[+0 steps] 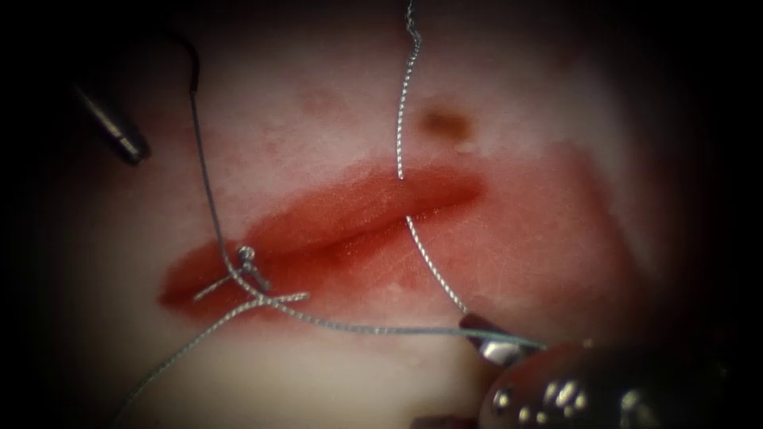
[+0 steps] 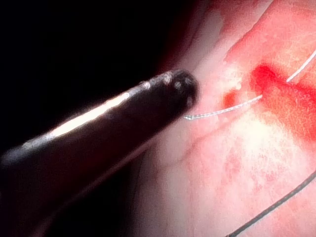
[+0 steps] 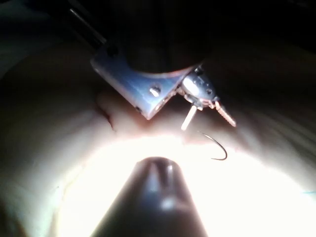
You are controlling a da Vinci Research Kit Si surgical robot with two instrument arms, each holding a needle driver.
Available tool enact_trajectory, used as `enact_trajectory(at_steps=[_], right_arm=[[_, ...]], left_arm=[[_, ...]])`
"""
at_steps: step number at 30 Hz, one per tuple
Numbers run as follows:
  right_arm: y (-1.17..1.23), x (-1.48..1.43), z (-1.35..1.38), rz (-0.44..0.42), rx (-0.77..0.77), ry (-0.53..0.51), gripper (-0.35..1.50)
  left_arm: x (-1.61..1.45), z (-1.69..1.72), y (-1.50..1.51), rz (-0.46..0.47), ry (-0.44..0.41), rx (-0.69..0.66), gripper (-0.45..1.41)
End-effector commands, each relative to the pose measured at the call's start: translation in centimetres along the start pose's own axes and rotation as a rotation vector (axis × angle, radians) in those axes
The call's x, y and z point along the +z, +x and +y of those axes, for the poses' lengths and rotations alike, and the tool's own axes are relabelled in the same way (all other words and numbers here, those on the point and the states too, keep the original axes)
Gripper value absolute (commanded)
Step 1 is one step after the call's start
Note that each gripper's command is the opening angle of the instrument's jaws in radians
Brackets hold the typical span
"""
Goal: Wound Closure
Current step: With the left tool, pick up the needle.
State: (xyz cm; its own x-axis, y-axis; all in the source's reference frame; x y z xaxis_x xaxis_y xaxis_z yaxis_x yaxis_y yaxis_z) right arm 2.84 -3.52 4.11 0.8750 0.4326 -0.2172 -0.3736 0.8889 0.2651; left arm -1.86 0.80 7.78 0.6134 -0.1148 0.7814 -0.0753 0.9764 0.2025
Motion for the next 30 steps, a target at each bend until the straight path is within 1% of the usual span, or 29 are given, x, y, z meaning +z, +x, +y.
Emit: enact_trajectory(at_steps=[1,2,3,4,5,6,8,12,13,15,17,19,20,21,23,24,25,26,30], right_arm=[[0.15,-0.02,0.01,0.007,0.003,-0.002,1.28],[0.15,-0.01,0.0,0.007,0.003,-0.002,1.28],[0.15,-0.01,0.0,0.008,0.003,0.001,1.28],[0.15,-0.01,0.0,0.008,0.003,0.001,1.28],[0.15,-0.01,0.0,0.008,0.003,0.001,1.28],[0.15,-0.01,0.0,0.008,0.002,0.004,1.28],[0.15,-0.01,0.0,0.008,0.002,0.003,1.28],[0.15,0.0,-0.01,0.008,0.003,0.002,1.28],[0.16,0.0,-0.01,0.008,0.004,0.008,1.28],[0.16,0.0,-0.02,0.008,0.005,0.007,1.28],[0.17,0.0,-0.03,0.009,0.011,0.01,1.28],[0.17,0.01,-0.03,0.009,0.012,0.017,1.28],[0.17,0.02,-0.04,0.01,0.012,0.019,1.28],[0.18,0.03,-0.05,0.01,0.012,0.021,1.28],[0.18,0.03,-0.06,0.01,0.013,0.02,1.28],[0.18,0.03,-0.06,0.01,0.013,0.019,1.28],[0.19,0.03,-0.07,0.01,0.014,0.022,1.28],[0.19,0.03,-0.07,0.01,0.014,0.022,1.28],[0.19,0.03,-0.08,0.01,0.015,0.022,1.28]], left_arm=[[0.0,0.16,0.02,0.01,-0.021,0.069,1.13],[0.05,0.22,0.17,0.039,-0.039,0.165,1.06],[0.08,0.27,0.27,0.064,-0.047,0.209,0.96],[0.14,0.35,0.42,0.12,-0.048,0.278,0.93],[0.17,0.39,0.5,0.159,-0.045,0.287,0.91],[0.24,0.45,0.7,0.238,-0.039,0.309,0.91],[0.31,0.47,0.89,0.293,-0.041,0.33,0.88],[0.46,0.48,1.17,0.357,-0.051,0.351,0.88],[0.57,0.44,1.32,0.366,-0.014,0.307,0.83],[0.65,0.41,1.41,0.371,-0.022,0.281,0.79],[0.69,0.41,1.43,0.374,-0.026,0.275,0.74],[0.71,0.43,1.42,0.376,-0.034,0.25,0.64],[0.72,0.43,1.41,0.377,-0.039,0.214,0.56],[0.72,0.43,1.4,0.383,-0.067,0.169,0.34],[0.73,0.42,1.41,0.391,-0.106,0.146,0.17],[0.73,0.41,1.41,0.394,-0.116,0.148,-0.03],[0.72,0.39,1.41,0.39,-0.135,0.028,-0.45],[0.72,0.37,1.41,0.389,-0.14,-0.008,-0.45],[0.68,0.37,1.34,0.372,-0.119,-0.014,-0.45]])
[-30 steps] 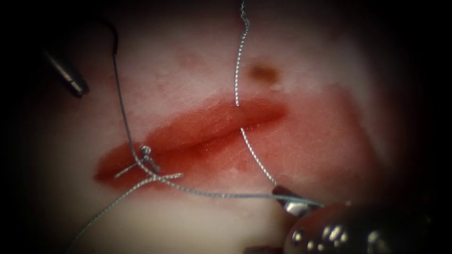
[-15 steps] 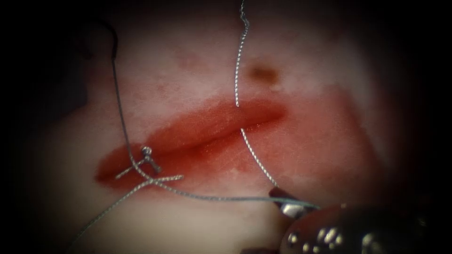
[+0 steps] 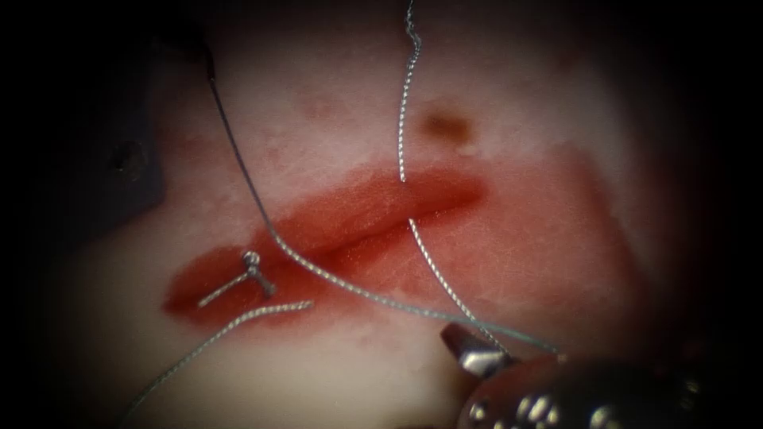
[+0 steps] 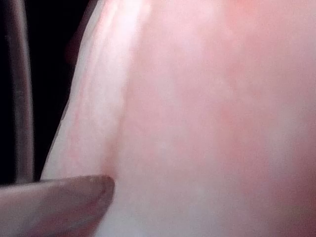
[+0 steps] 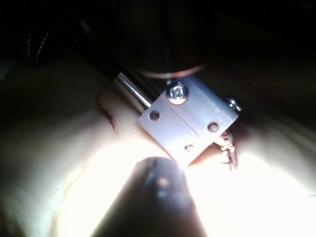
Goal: Wound Closure
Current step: With the left tool, pick up the needle.
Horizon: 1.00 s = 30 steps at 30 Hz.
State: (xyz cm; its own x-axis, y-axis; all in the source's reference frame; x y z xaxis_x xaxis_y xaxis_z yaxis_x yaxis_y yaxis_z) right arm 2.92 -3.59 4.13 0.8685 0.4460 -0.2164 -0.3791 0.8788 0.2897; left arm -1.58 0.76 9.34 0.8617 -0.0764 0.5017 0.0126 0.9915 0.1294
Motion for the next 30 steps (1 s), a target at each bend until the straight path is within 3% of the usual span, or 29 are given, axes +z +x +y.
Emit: enact_trajectory(at_steps=[1,5,6,8,12,15,16,21,24,27,29,30], right_arm=[[0.15,-0.02,0.01,0.007,0.0,-0.001,1.28],[0.15,-0.03,0.0,0.006,0.0,0.0,1.28],[0.15,-0.04,0.01,0.006,0.001,0.0,1.28],[0.17,-0.03,0.0,0.006,0.003,0.0,1.28],[0.2,-0.05,-0.05,0.006,0.006,0.027,1.28],[0.28,-0.13,-0.15,0.021,0.012,0.109,1.18],[0.38,-0.17,-0.19,0.051,0.03,0.11,0.91],[0.6,-0.31,-0.03,0.142,0.097,0.078,0.91],[0.53,-0.39,0.13,0.138,0.099,0.049,0.89],[0.42,-0.44,0.3,0.136,0.096,0.038,0.79],[0.35,-0.44,0.45,0.175,0.105,0.031,0.83],[0.3,-0.43,0.57,0.241,0.117,0.023,0.84]], left_arm=[[-0.07,0.12,-0.07,-0.007,0.0,-0.002,-0.45],[-0.19,0.09,-0.15,-0.003,-0.008,-0.108,-0.45],[-0.24,0.05,-0.23,-0.005,-0.015,-0.217,-0.45],[-0.27,-0.01,-0.31,0.011,-0.064,-0.265,-0.45],[-0.31,-0.17,-0.57,0.083,-0.197,-0.732,-0.45],[-0.33,-0.24,-0.8,0.101,-0.229,-0.896,-0.45],[-0.33,-0.29,-0.88,0.105,-0.178,-0.987,-0.45],[-0.34,-0.48,-1.0,0.105,-0.02,-1.161,-0.45],[-0.35,-0.58,-1.01,0.107,0.06,-1.163,-0.45],[-0.37,-0.68,-0.97,0.044,0.159,-1.136,-0.45],[-0.37,-0.77,-0.9,-0.033,0.252,-1.081,-0.45],[-0.36,-0.81,-0.85,-0.075,0.288,-1.046,-0.45]])
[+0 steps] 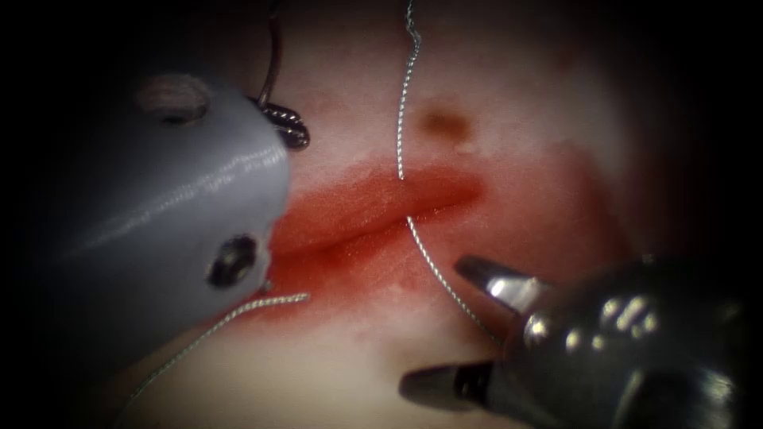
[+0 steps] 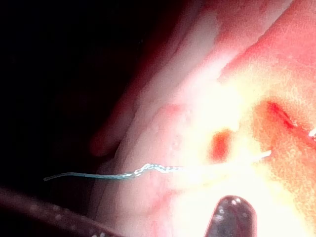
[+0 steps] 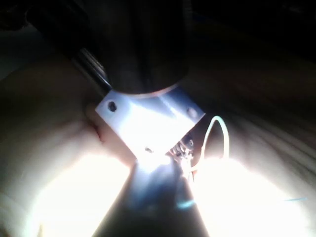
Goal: Wound Closure
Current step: With the left tool, pick up the needle, then hand the needle to the right.
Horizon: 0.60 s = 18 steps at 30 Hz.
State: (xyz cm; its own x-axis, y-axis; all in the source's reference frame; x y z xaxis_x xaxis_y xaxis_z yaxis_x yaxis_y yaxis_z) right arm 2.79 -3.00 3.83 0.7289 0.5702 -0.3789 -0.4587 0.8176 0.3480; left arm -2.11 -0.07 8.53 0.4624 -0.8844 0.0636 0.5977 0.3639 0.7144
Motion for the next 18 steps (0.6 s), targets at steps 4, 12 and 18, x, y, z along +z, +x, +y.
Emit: enact_trajectory(at_steps=[4,12,18], right_arm=[[0.06,0.02,0.28,0.161,0.042,-0.028,0.86],[0.01,0.27,0.6,0.388,0.179,-0.113,0.71],[-0.05,0.51,0.56,0.442,0.186,-0.081,0.76]], left_arm=[[-0.01,0.02,-0.03,-0.017,0.095,0.063,-0.45],[0.13,-0.19,0.02,-0.078,0.298,0.098,-0.45],[0.23,-0.3,-0.04,-0.077,0.349,0.018,-0.45]])
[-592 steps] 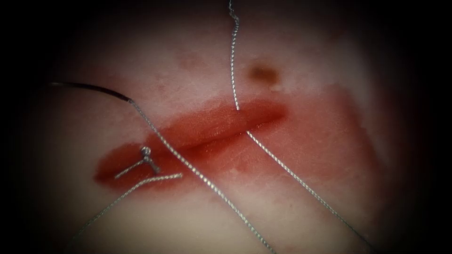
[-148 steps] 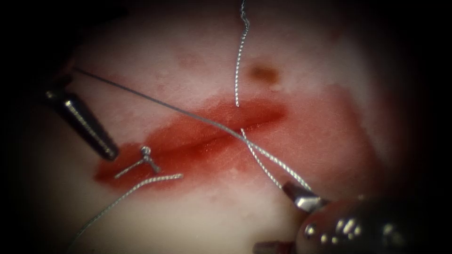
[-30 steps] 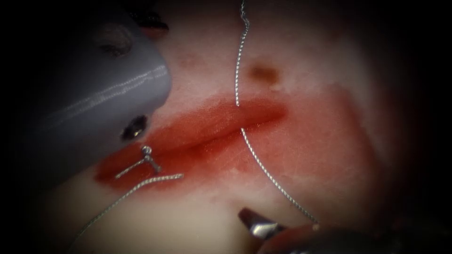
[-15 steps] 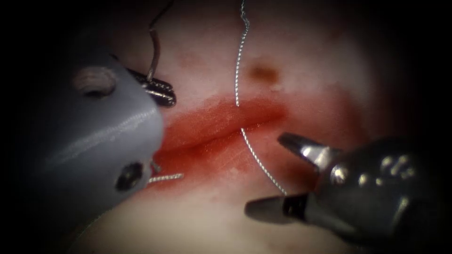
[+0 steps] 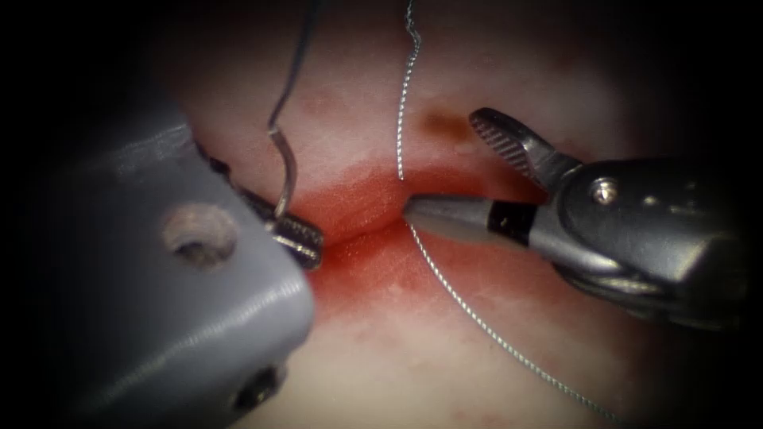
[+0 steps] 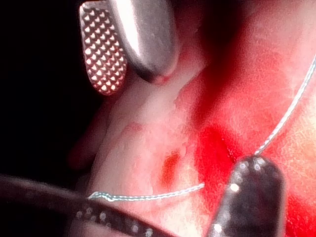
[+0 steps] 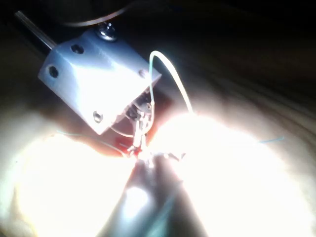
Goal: Wound Closure
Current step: Hand the needle to the right.
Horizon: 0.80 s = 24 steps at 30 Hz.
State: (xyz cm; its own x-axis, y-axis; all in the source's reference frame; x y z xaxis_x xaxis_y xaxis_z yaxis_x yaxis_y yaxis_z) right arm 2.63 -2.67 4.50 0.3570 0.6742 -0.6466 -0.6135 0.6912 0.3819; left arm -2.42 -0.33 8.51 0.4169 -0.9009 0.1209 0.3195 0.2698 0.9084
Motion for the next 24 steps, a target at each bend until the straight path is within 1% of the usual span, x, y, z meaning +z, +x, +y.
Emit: enact_trajectory(at_steps=[1,3,4,5,6,8,10,11,12,13,17,20,24], right_arm=[[0.09,0.11,-0.06,0.013,0.0,0.0,0.78],[0.12,0.15,-0.11,0.039,0.007,-0.002,0.88],[0.13,0.16,-0.13,0.053,0.01,-0.004,0.88],[0.14,0.16,-0.16,0.061,0.012,-0.005,0.86],[0.17,0.16,-0.2,0.073,0.017,-0.008,0.79],[0.21,0.17,-0.25,0.074,0.023,-0.012,0.79],[0.26,0.2,-0.32,0.07,0.032,-0.021,0.66],[0.27,0.2,-0.34,0.07,0.034,-0.023,0.62],[0.28,0.21,-0.37,0.069,0.036,-0.023,0.52],[0.29,0.21,-0.38,0.069,0.038,-0.028,0.49],[0.31,0.23,-0.41,0.068,0.042,-0.039,0.47],[0.33,0.25,-0.41,0.072,0.052,-0.067,0.42],[0.36,0.26,-0.4,0.096,0.053,-0.096,0.41]], left_arm=[[-0.01,-0.01,-0.13,-0.008,-0.008,-0.013,-0.45],[0.03,-0.02,-0.16,-0.037,-0.028,-0.052,-0.45],[0.03,-0.02,-0.16,-0.043,-0.032,-0.053,-0.45],[0.04,-0.02,-0.16,-0.046,-0.034,-0.053,-0.45],[0.05,-0.01,-0.17,-0.056,-0.045,-0.06,-0.45],[0.08,-0.01,-0.17,-0.054,-0.055,-0.06,-0.45],[0.12,0.0,-0.16,-0.057,-0.074,-0.084,-0.45],[0.13,0.01,-0.16,-0.062,-0.088,-0.09,-0.45],[0.13,0.01,-0.16,-0.067,-0.098,-0.102,-0.45],[0.14,0.01,-0.16,-0.07,-0.107,-0.108,-0.45],[0.14,0.01,-0.16,-0.073,-0.14,-0.11,-0.45],[0.15,0.01,-0.15,-0.075,-0.142,-0.11,-0.45],[0.17,0.01,-0.13,-0.078,-0.152,-0.111,-0.45]])
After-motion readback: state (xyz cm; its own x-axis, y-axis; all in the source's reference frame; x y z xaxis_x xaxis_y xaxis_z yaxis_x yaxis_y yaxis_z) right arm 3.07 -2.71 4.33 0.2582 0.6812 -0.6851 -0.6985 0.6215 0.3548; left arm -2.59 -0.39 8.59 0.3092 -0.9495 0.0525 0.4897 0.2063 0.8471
